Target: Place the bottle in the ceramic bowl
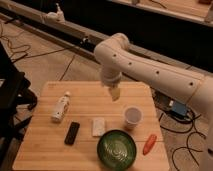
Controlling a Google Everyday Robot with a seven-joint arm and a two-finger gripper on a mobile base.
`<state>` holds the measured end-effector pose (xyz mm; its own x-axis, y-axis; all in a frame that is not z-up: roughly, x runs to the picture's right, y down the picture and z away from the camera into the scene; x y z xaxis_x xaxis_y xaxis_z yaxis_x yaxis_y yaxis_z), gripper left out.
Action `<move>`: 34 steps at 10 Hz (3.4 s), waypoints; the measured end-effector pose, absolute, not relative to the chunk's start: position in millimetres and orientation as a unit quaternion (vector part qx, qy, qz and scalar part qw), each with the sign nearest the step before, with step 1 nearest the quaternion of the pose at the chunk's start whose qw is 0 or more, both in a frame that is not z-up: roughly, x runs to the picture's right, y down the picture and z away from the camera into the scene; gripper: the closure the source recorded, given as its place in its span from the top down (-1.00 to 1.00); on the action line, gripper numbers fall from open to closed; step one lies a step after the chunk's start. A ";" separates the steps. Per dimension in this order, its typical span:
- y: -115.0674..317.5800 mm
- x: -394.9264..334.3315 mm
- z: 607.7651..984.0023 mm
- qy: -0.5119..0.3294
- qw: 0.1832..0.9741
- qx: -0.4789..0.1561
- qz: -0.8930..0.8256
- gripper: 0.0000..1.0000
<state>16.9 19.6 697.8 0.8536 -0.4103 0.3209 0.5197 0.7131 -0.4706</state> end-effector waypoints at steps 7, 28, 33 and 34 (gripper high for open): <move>10.4 12.2 704.0 -0.106 0.923 -0.276 -0.247 0.30; 22.8 -180.3 812.7 -0.349 0.821 -0.272 -0.360 0.30; 46.7 -217.2 846.6 -0.365 0.799 -0.292 -0.379 0.30; 51.0 -225.3 853.2 -0.371 0.794 -0.297 -0.378 0.30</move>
<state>-225.3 51.0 853.2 0.4390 -0.3802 0.8141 0.8212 0.5375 -0.1917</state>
